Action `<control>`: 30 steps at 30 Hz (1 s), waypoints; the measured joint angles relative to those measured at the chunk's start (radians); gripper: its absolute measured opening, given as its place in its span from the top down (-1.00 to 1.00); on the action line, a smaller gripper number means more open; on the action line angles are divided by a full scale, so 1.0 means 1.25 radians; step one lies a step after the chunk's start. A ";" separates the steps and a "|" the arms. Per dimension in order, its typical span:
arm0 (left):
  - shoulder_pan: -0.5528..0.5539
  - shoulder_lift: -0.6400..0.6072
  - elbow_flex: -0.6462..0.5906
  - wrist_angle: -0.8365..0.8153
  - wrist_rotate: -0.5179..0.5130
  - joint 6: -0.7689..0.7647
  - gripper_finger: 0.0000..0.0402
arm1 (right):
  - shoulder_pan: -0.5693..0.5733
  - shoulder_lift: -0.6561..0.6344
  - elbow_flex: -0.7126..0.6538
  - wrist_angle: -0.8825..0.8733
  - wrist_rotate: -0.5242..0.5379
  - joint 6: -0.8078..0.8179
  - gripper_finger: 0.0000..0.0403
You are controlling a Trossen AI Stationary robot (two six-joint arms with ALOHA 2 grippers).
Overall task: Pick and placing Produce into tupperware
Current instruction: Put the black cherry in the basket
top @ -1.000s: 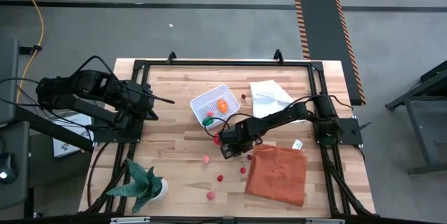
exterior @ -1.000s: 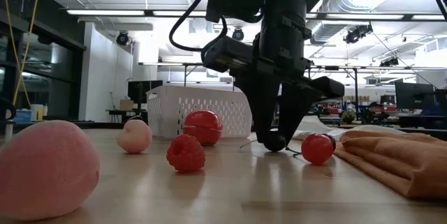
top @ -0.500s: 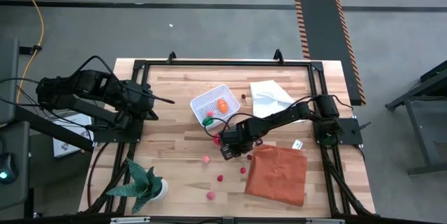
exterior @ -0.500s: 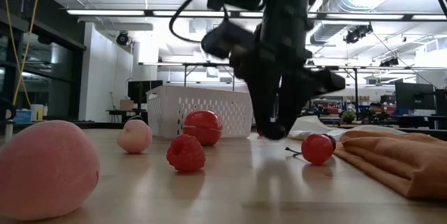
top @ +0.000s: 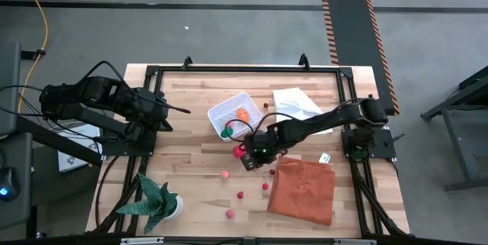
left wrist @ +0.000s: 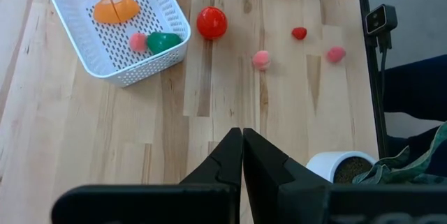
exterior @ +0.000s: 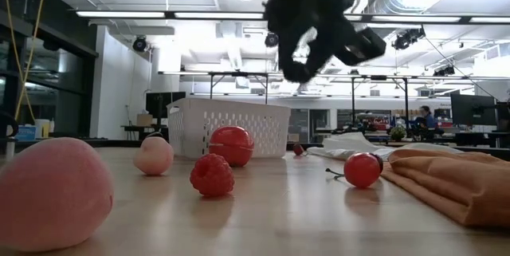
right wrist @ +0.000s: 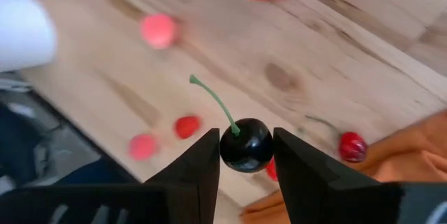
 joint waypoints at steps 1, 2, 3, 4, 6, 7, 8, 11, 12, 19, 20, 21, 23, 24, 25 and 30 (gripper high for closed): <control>0.000 0.000 0.000 0.000 0.000 0.000 0.99 | -0.001 -0.007 0.000 0.010 0.000 -0.004 0.45; 0.000 0.000 0.000 0.000 0.000 0.000 0.99 | -0.003 -0.014 0.000 0.019 0.002 -0.008 0.45; 0.000 0.000 0.000 0.000 0.000 0.000 0.99 | -0.006 -0.020 0.000 0.027 0.006 -0.012 0.45; 0.000 0.000 0.000 0.000 0.000 0.000 0.99 | -0.010 -0.025 0.000 0.038 0.009 -0.021 0.45; 0.000 0.000 0.000 0.000 0.000 -0.002 0.99 | -0.021 -0.035 0.000 0.063 0.014 -0.038 0.45; 0.000 0.000 0.000 0.000 0.000 -0.003 0.99 | -0.028 -0.038 0.000 0.075 0.015 -0.049 0.45; 0.000 0.000 0.000 0.001 0.000 -0.003 0.99 | -0.035 -0.040 0.000 0.092 0.014 -0.059 0.45; 0.002 0.000 0.000 0.001 0.000 -0.004 0.99 | -0.059 -0.040 0.000 0.137 0.014 -0.098 0.45; 0.002 0.000 0.000 0.003 0.000 -0.009 0.99 | -0.068 -0.040 0.000 0.156 0.011 -0.114 0.45; 0.002 0.000 0.000 0.037 -0.003 -0.034 0.99 | -0.145 -0.040 0.000 0.190 -0.005 -0.220 0.45; 0.002 0.000 0.000 0.044 -0.003 -0.038 0.99 | -0.157 -0.040 0.000 0.190 -0.007 -0.237 0.45; 0.002 0.000 0.000 0.051 -0.003 -0.042 0.99 | -0.170 -0.040 0.000 0.189 -0.008 -0.251 0.45; 0.002 0.000 0.000 0.057 -0.003 -0.045 0.99 | -0.194 -0.040 0.000 0.190 -0.009 -0.279 0.45; 0.002 0.000 0.000 0.065 -0.003 -0.048 0.99 | -0.206 -0.040 0.000 0.190 -0.010 -0.294 0.45; 0.002 0.001 0.000 0.073 -0.003 -0.051 0.99 | -0.218 -0.040 0.000 0.190 -0.015 -0.307 0.45; 0.002 0.007 0.000 0.105 -0.003 -0.066 0.99 | -0.274 -0.040 0.000 0.190 -0.037 -0.363 0.45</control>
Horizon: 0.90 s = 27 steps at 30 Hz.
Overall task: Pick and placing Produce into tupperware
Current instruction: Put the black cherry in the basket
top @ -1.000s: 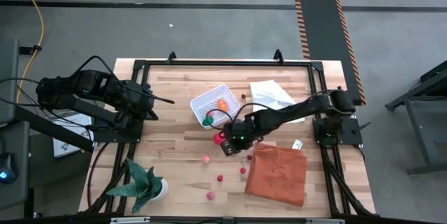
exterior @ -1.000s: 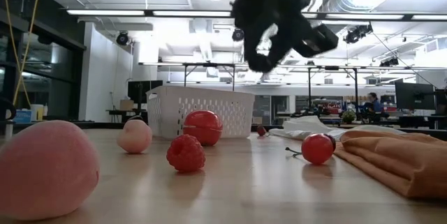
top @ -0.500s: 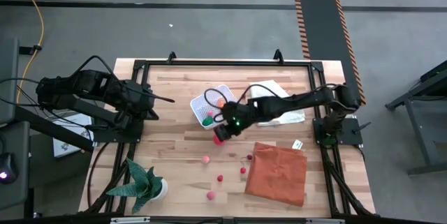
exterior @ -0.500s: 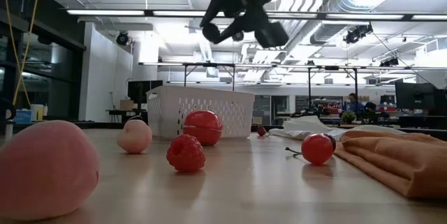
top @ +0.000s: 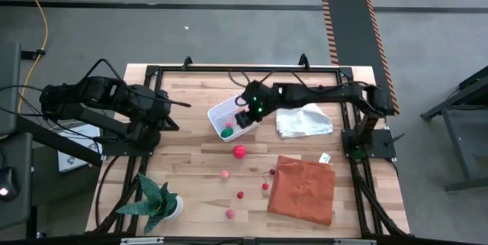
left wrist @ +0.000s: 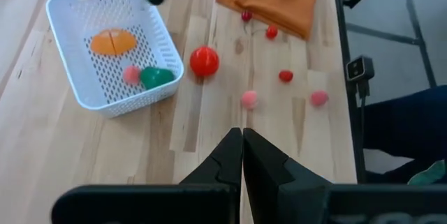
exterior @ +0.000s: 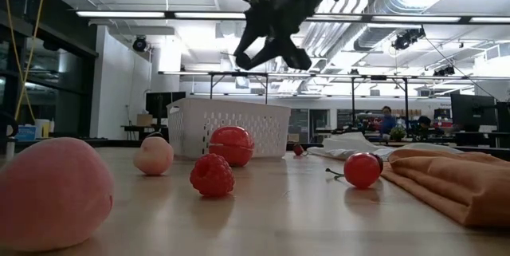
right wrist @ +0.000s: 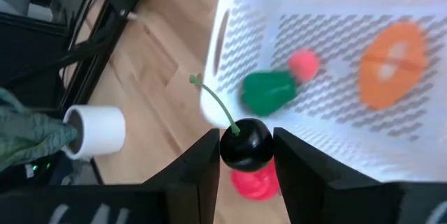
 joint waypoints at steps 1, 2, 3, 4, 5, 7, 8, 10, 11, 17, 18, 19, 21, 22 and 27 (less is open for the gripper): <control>0.000 0.001 0.000 0.006 -0.002 -0.001 0.99 | -0.010 0.000 0.000 0.000 -0.002 -0.010 0.45; 0.000 0.005 0.000 0.011 -0.007 -0.004 0.99 | -0.019 0.000 0.000 0.000 -0.004 -0.020 0.45; 0.000 0.009 0.000 0.015 -0.014 -0.009 0.99 | -0.029 0.000 0.000 0.000 -0.008 -0.029 0.45; 0.000 0.014 0.000 0.022 -0.021 -0.015 0.99 | -0.037 0.000 0.000 0.000 -0.011 -0.040 0.45; 0.000 0.017 0.000 0.030 -0.025 -0.018 0.99 | -0.044 0.000 0.000 0.000 -0.014 -0.051 0.45; 0.000 0.027 0.000 0.036 -0.035 -0.021 0.99 | -0.058 0.000 0.000 -0.002 -0.024 -0.074 0.45; 0.000 0.033 0.000 0.043 -0.037 -0.021 0.99 | -0.064 0.000 0.000 -0.004 -0.030 -0.089 0.45; 0.000 0.048 0.000 0.050 -0.042 -0.021 0.99 | -0.075 0.000 0.000 -0.014 -0.045 -0.114 0.45; 0.000 0.057 0.000 0.052 -0.042 -0.021 0.99 | -0.080 0.003 0.000 -0.016 -0.048 -0.127 0.45; 0.000 0.111 0.000 0.081 -0.042 -0.021 0.99 | -0.095 0.025 0.000 -0.034 -0.054 -0.198 0.45; 0.000 0.120 0.000 0.082 -0.042 -0.021 0.99 | -0.096 0.030 0.000 -0.029 -0.054 -0.211 0.45; 0.000 0.129 0.000 0.083 -0.042 -0.021 0.99 | -0.096 0.034 0.001 -0.029 -0.053 -0.220 0.45; 0.000 0.146 0.000 0.083 -0.042 -0.021 0.99 | -0.096 0.043 0.001 -0.038 -0.052 -0.237 0.45; 0.000 0.153 0.000 0.083 -0.040 -0.021 0.99 | -0.096 0.048 0.001 -0.035 -0.052 -0.247 0.45; 0.000 0.175 0.000 0.081 -0.033 -0.024 0.99 | -0.096 0.057 0.001 -0.045 -0.040 -0.284 0.45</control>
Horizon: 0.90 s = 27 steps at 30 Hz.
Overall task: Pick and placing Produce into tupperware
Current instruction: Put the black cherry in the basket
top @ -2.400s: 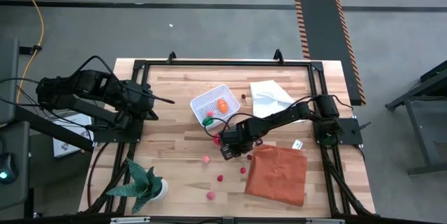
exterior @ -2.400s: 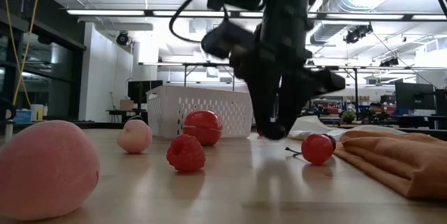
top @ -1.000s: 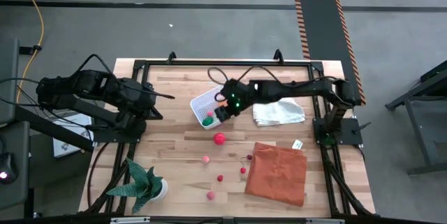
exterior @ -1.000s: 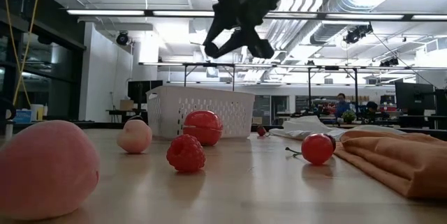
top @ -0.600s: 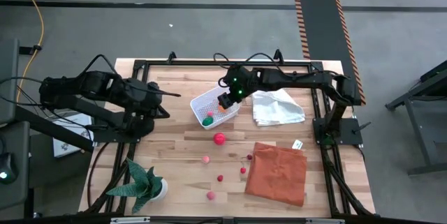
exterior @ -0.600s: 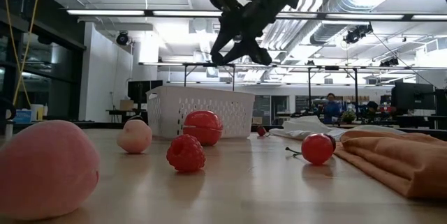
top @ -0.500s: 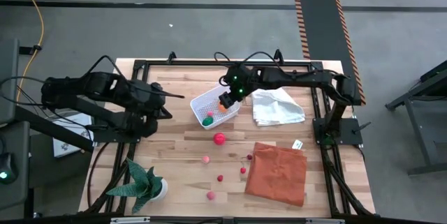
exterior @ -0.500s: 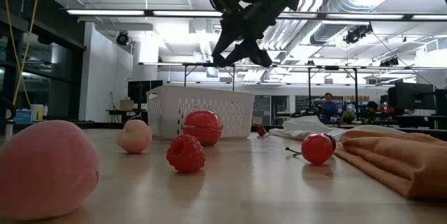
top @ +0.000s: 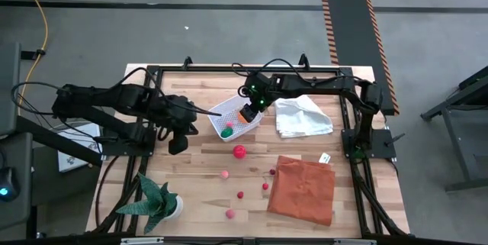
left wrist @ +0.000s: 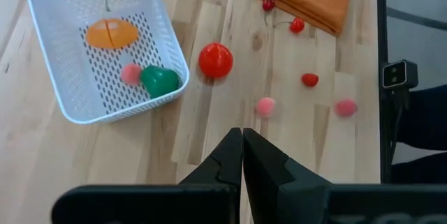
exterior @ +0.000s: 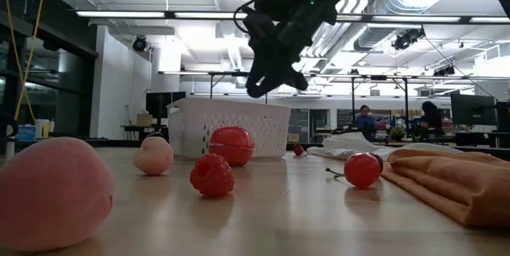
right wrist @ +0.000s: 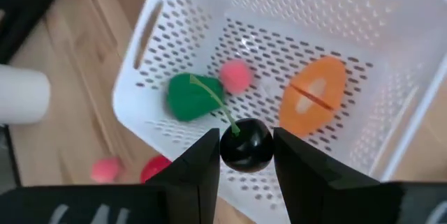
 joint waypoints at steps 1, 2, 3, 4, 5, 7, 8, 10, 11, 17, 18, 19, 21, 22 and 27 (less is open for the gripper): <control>0.000 0.002 0.000 0.002 0.000 -0.002 0.99 | 0.000 0.000 0.000 -0.002 0.006 -0.007 0.45; 0.000 0.003 0.000 0.001 0.000 -0.003 0.99 | 0.000 0.000 0.000 0.000 0.015 -0.015 0.45; 0.000 0.003 0.000 0.001 0.000 -0.003 0.99 | 0.000 0.000 0.007 -0.014 0.020 -0.025 0.45; 0.000 0.003 0.000 0.001 0.000 -0.006 0.99 | 0.000 0.002 0.019 -0.036 0.032 -0.041 0.45; 0.000 0.003 0.000 0.001 0.000 -0.010 0.99 | 0.000 0.008 0.037 -0.054 0.043 -0.060 0.45; 0.000 0.003 0.000 0.001 -0.001 -0.014 0.99 | 0.003 0.022 0.081 -0.098 0.072 -0.102 0.45; 0.000 0.003 0.000 0.001 -0.001 -0.015 0.99 | 0.003 0.033 0.105 -0.123 0.082 -0.119 0.45; 0.000 0.003 0.000 0.001 -0.002 -0.018 0.99 | 0.003 0.060 0.151 -0.162 0.088 -0.149 0.45; 0.000 0.003 0.000 0.001 -0.002 -0.020 0.99 | 0.003 0.073 0.171 -0.184 0.090 -0.160 0.45; 0.000 0.003 0.000 0.000 0.005 -0.040 0.99 | 0.009 0.141 0.265 -0.288 0.135 -0.220 0.44; 0.000 0.003 0.000 0.000 0.007 -0.040 0.99 | 0.013 0.149 0.279 -0.298 0.149 -0.231 0.44; 0.000 0.003 0.000 0.000 0.010 -0.041 0.99 | 0.018 0.156 0.292 -0.307 0.164 -0.240 0.44; 0.000 0.003 0.000 -0.001 0.014 -0.041 0.99 | 0.026 0.171 0.317 -0.319 0.189 -0.259 0.44; 0.000 0.003 0.000 -0.001 0.015 -0.041 0.99 | 0.030 0.176 0.325 -0.323 0.197 -0.264 0.44; 0.000 0.003 0.000 -0.001 0.015 -0.041 0.99 | 0.039 0.193 0.339 -0.333 0.201 -0.270 0.44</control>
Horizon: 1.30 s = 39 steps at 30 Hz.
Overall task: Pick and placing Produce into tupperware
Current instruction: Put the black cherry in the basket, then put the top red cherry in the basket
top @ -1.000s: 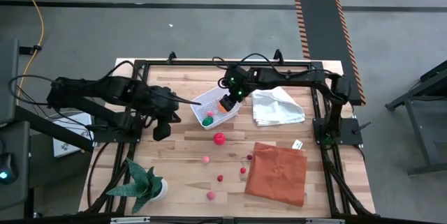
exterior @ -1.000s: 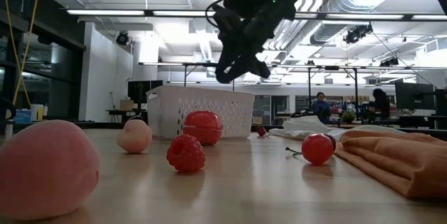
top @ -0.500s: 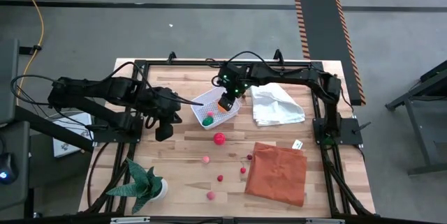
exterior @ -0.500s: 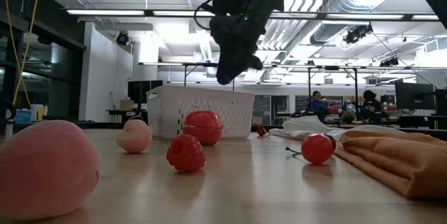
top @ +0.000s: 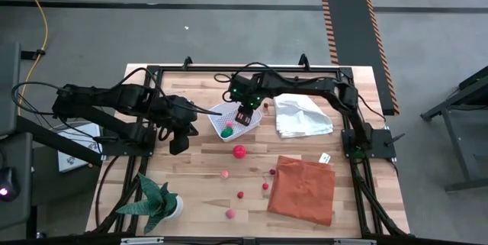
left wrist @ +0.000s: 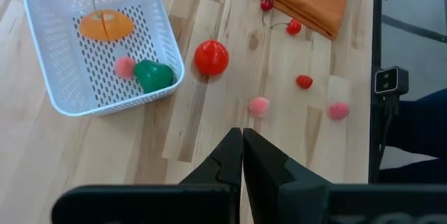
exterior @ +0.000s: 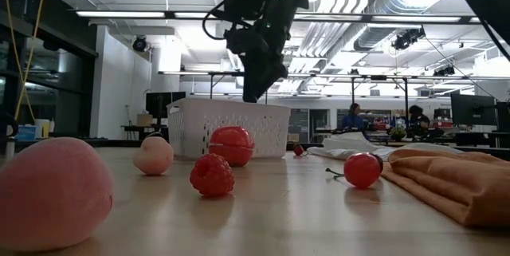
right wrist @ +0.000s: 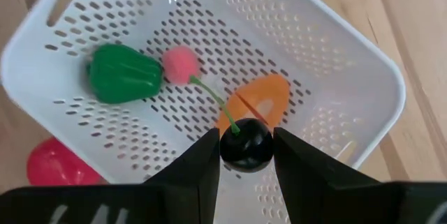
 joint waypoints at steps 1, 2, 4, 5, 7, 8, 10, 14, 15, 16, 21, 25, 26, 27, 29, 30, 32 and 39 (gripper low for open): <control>0.000 0.000 0.000 0.000 0.000 0.000 0.99 | 0.001 0.001 0.000 -0.002 0.000 0.000 0.44; 0.000 0.000 0.000 0.000 0.000 0.000 0.99 | 0.001 0.001 0.000 -0.003 0.000 0.000 0.44; 0.000 0.000 0.000 -0.001 0.000 0.002 0.99 | 0.001 0.001 0.000 -0.002 0.000 -0.003 0.44; 0.000 0.000 0.000 -0.001 0.000 0.003 0.99 | 0.001 0.001 0.000 -0.002 -0.001 -0.006 0.43; 0.000 0.000 0.000 -0.001 0.000 0.003 0.99 | 0.001 0.001 0.000 -0.002 -0.007 -0.008 0.39; 0.000 0.000 0.000 -0.001 0.000 0.003 0.99 | 0.001 0.001 0.000 -0.002 -0.012 -0.008 0.37; 0.000 0.000 0.000 -0.001 0.000 0.003 0.99 | 0.001 0.001 0.000 -0.002 -0.020 0.001 0.31; 0.000 0.000 0.000 -0.001 0.000 0.005 0.99 | 0.001 0.001 0.000 0.005 -0.020 0.013 0.21; 0.000 0.000 0.000 -0.001 0.000 0.005 0.99 | 0.001 0.001 0.000 0.005 -0.019 0.013 0.20; 0.000 0.000 0.000 -0.001 0.000 0.005 0.99 | 0.001 0.001 0.000 0.008 -0.018 0.013 0.19; 0.000 0.000 0.000 -0.001 0.000 0.005 0.99 | 0.000 0.001 0.012 -0.012 0.019 0.013 0.18; 0.000 0.000 0.000 -0.001 0.000 0.005 0.99 | -0.011 0.000 0.046 -0.055 0.044 0.012 0.18; 0.000 0.000 0.000 -0.001 0.000 0.005 0.99 | -0.016 0.000 0.052 -0.065 0.045 0.012 0.18; 0.000 0.000 0.000 -0.001 0.000 0.005 0.99 | -0.021 0.000 0.057 -0.075 0.045 0.012 0.18; 0.000 0.000 0.000 -0.001 -0.001 0.005 0.99 | -0.032 -0.005 0.059 -0.096 0.052 0.013 0.18; 0.000 0.000 0.000 0.000 -0.001 0.005 0.99 | -0.037 -0.008 0.059 -0.107 0.060 0.013 0.18; 0.000 0.000 0.000 0.000 -0.002 0.005 0.99 | -0.051 -0.013 0.059 -0.137 0.068 0.013 0.18; 0.000 0.000 0.000 -0.001 -0.002 0.002 0.99 | -0.098 -0.029 0.059 -0.191 0.070 0.020 0.18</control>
